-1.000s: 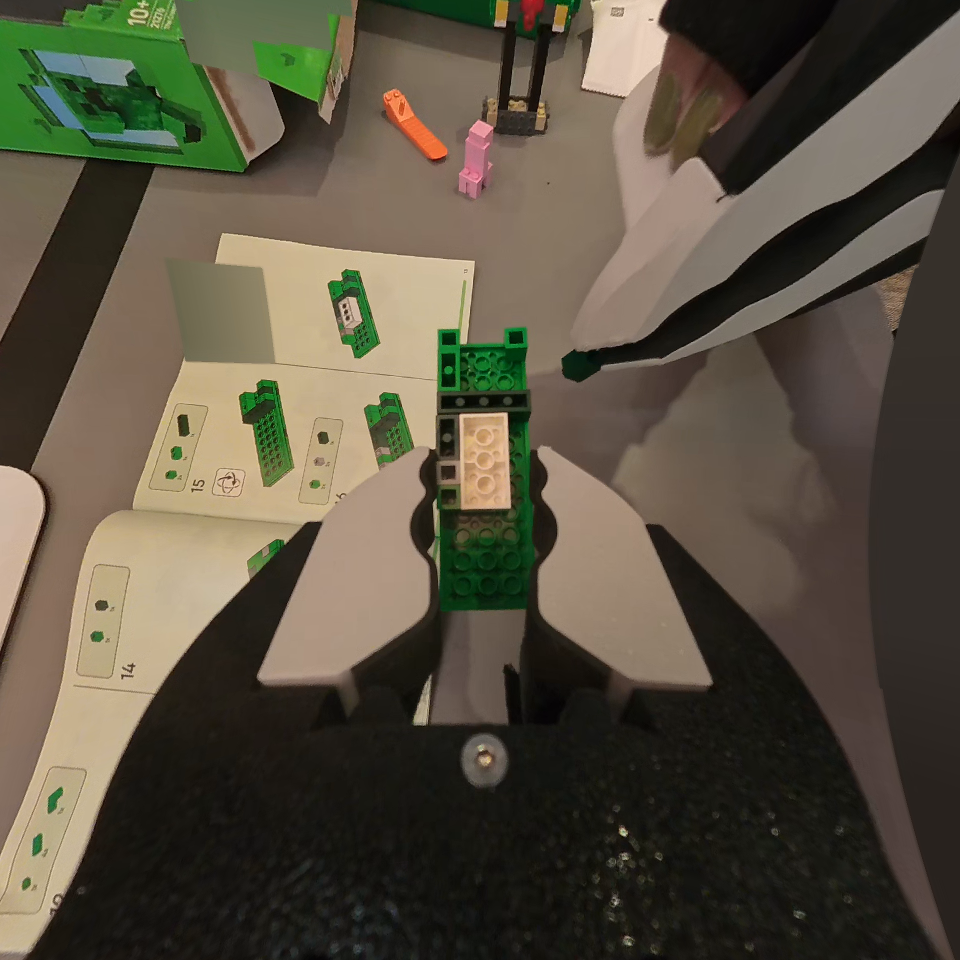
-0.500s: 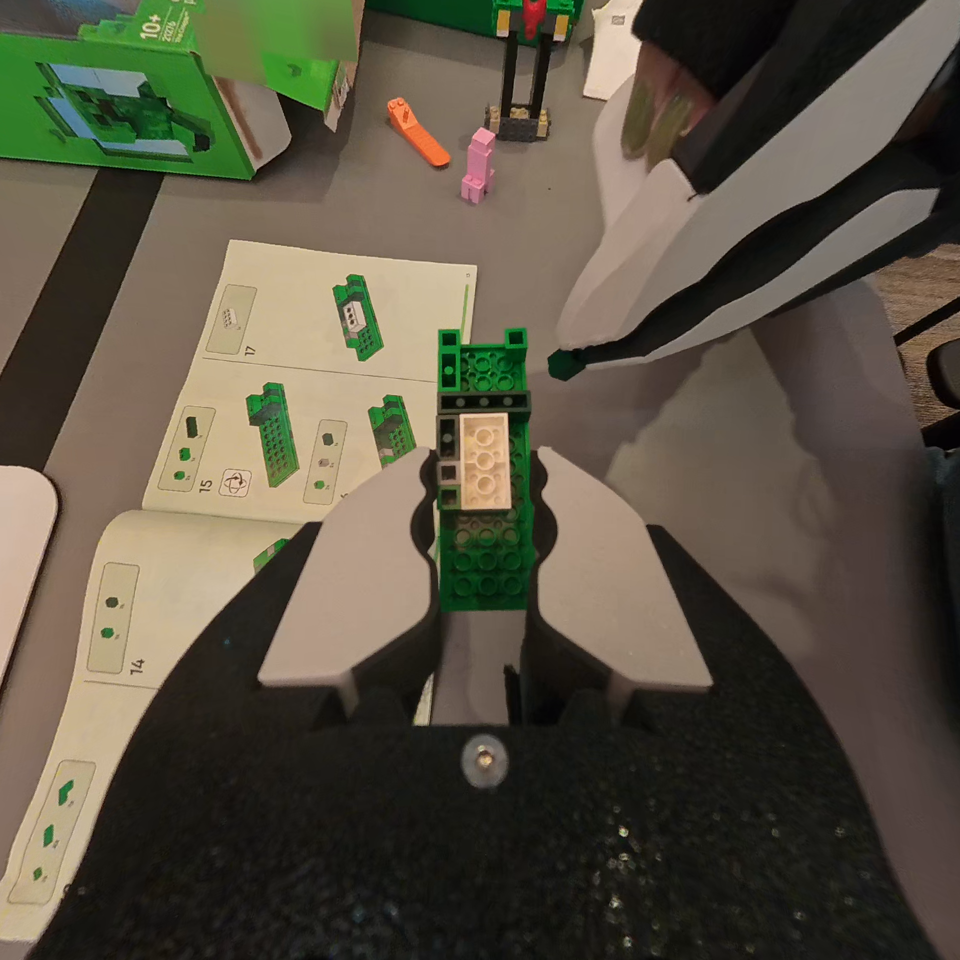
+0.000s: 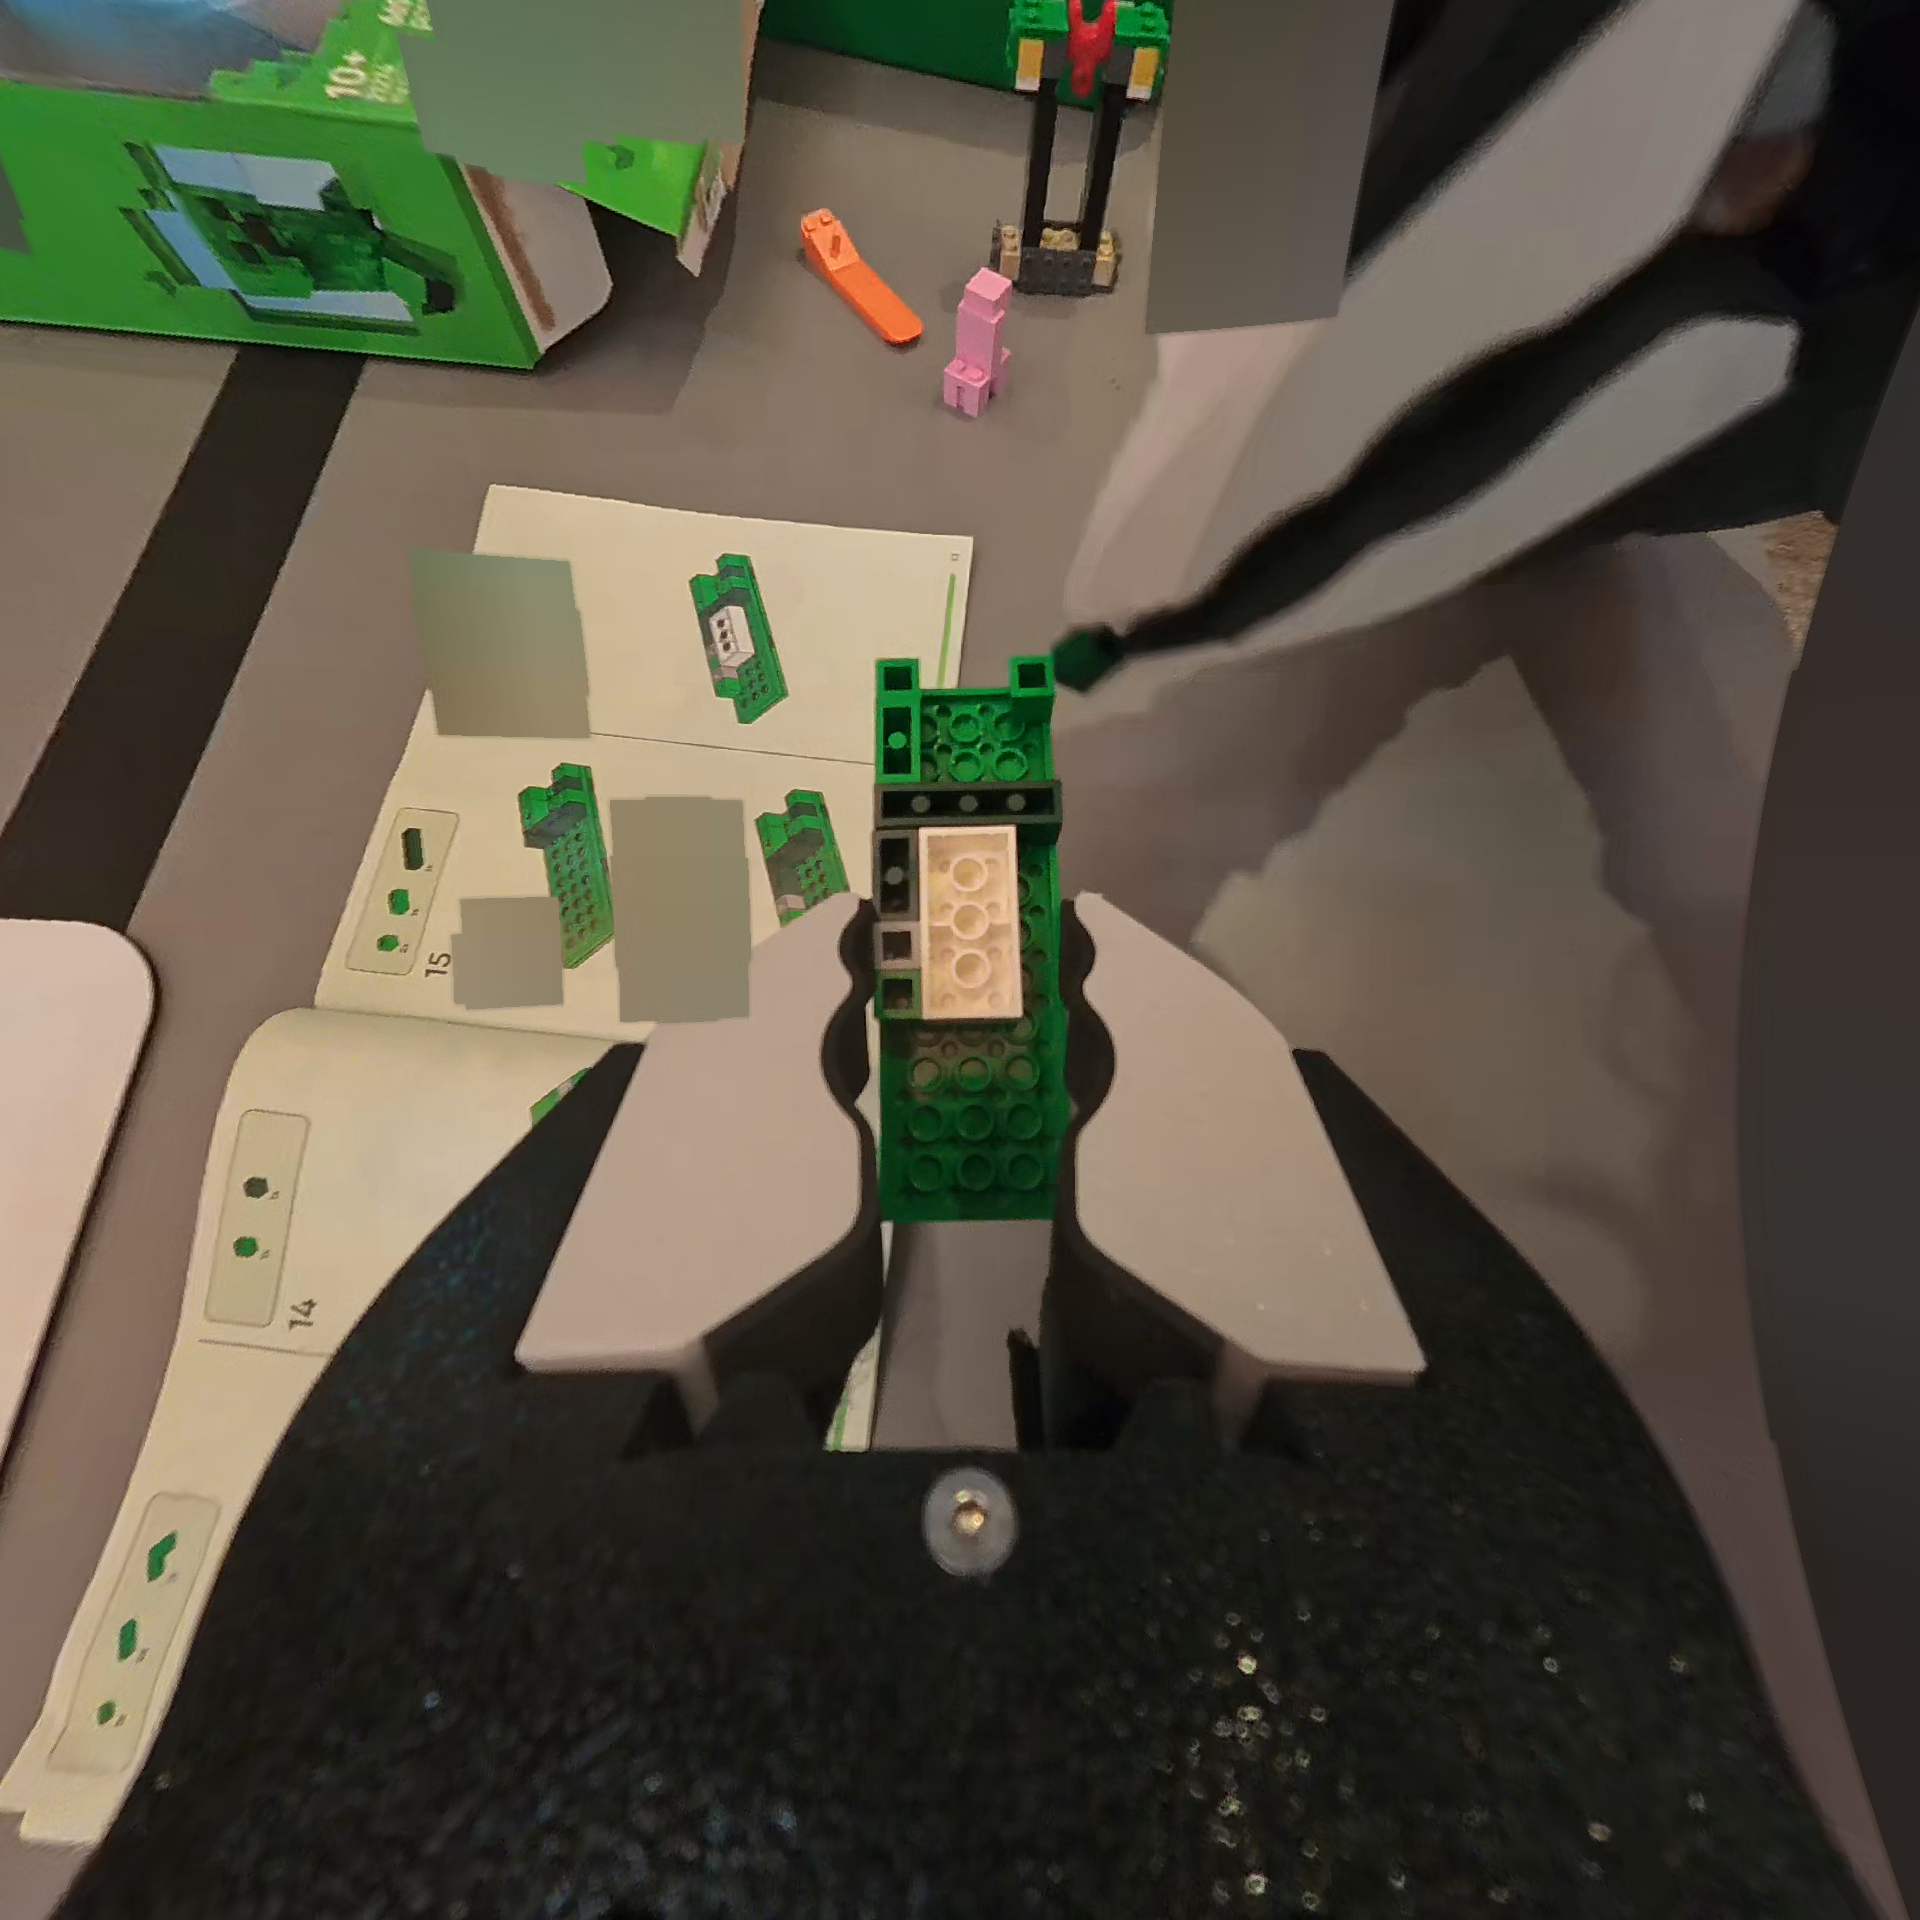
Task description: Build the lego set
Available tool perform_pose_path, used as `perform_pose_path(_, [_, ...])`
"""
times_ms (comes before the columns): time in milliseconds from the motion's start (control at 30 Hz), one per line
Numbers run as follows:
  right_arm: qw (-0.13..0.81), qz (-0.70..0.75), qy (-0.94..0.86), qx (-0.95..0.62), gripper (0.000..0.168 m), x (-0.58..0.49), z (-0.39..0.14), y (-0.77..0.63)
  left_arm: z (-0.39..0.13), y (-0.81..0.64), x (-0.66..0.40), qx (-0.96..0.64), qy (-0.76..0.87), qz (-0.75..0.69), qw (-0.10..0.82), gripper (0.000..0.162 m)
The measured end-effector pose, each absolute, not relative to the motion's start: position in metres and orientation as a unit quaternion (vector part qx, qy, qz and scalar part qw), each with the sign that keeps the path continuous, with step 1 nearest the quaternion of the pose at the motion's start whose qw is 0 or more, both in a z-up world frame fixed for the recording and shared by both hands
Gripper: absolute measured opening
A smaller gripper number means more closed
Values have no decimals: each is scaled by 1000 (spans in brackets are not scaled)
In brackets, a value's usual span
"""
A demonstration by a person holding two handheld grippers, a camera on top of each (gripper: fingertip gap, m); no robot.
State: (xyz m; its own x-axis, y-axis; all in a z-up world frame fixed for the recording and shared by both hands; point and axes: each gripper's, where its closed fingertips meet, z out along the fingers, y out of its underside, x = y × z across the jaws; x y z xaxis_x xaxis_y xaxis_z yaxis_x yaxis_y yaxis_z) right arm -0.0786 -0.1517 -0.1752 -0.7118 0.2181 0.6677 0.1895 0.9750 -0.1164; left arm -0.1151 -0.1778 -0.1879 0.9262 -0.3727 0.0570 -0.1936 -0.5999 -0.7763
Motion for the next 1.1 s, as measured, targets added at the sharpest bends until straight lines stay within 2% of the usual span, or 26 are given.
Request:
perform_pose_path(333, [358,13,-913,-194,8,-94,-174,-101,-182,-180,-127,-890,141,-85,425,33])
perform_pose_path(1100, [347,20,-917,-194,8,-96,-181,-100,-180,-182,-128,-889,144,-85,427,33])
